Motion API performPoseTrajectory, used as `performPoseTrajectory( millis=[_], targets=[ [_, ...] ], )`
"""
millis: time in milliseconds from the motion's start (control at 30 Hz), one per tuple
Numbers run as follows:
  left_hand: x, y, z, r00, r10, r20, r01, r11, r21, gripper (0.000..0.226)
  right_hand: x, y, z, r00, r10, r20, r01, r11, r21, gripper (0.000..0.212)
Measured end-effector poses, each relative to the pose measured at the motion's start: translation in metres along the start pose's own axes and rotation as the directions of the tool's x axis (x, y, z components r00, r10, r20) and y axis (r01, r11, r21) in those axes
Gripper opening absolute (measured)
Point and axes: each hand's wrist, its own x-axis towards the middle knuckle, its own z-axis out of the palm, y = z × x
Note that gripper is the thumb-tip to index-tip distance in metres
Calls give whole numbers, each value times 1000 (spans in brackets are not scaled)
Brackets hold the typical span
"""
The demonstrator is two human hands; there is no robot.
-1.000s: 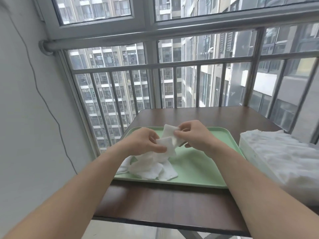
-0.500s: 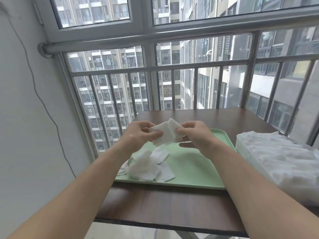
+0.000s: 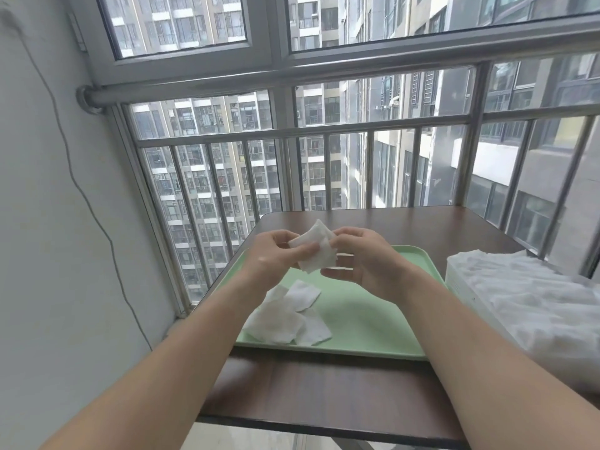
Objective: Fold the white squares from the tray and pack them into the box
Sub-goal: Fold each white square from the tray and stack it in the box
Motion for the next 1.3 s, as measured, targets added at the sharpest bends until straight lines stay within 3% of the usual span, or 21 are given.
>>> performPoseTrajectory(
  millis=[133,233,300,400,500,667,800,933,1067,1300],
  targets=[
    [2,2,-1,998,63,2,-61,969,241,39,-2,0,-1,1000,-13,23,14,1000,-26,44],
    [8,4,-8,994,-14,109,-38,887,461,48,-2,1,-3,993,-86,-82,81,995,-64,29],
    [9,4,-12,974,-134,181,-17,759,651,40,1,1,-5,979,-105,-174,92,992,-82,29],
    [7,3,-15,931,-265,250,-55,577,815,39,5,1,-8,953,-73,-294,59,997,-56,51],
    [9,4,-8,896,-331,297,-48,593,804,52,6,3,-10,946,-39,-321,27,999,-42,55],
    [14,10,2,871,-324,369,-126,577,807,21,10,7,-15,958,-62,-282,26,992,-127,31],
    [14,5,1,890,-258,377,-153,608,779,20,13,7,-18,947,-74,-313,31,989,-142,17],
    [14,5,-3,913,-143,382,-164,729,665,21,14,8,-20,944,-90,-317,34,983,-179,11],
    [12,10,-10,938,-31,345,-122,902,413,30,14,11,-20,952,-82,-294,17,976,-216,19],
    [3,21,-2,946,113,303,-189,953,237,48,12,12,-14,997,-28,-78,9,973,-230,30]
  ],
)
